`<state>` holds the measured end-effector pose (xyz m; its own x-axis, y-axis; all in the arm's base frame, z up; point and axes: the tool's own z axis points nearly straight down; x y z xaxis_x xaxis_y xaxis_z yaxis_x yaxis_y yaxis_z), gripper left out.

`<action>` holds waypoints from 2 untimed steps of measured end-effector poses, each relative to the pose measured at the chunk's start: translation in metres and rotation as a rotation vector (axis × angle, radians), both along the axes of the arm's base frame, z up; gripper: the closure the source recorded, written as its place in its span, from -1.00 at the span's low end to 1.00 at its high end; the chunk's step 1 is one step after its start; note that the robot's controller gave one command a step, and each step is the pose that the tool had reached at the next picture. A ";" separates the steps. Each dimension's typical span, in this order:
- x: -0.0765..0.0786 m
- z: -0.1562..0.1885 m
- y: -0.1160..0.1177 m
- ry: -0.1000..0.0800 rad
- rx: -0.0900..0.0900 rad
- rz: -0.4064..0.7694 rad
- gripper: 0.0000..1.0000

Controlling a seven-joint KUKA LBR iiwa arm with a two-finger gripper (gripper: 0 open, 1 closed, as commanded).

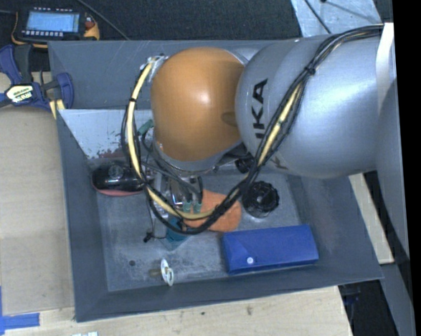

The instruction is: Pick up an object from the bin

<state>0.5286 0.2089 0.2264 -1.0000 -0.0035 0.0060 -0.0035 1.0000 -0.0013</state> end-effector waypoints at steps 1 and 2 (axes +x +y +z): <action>0.002 0.005 -0.001 -0.008 0.003 -0.003 -1.00; 0.006 0.030 -0.043 -0.007 0.003 0.068 -1.00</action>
Offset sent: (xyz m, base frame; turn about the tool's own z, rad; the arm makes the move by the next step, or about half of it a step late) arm 0.0152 -0.1202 0.0722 -0.1661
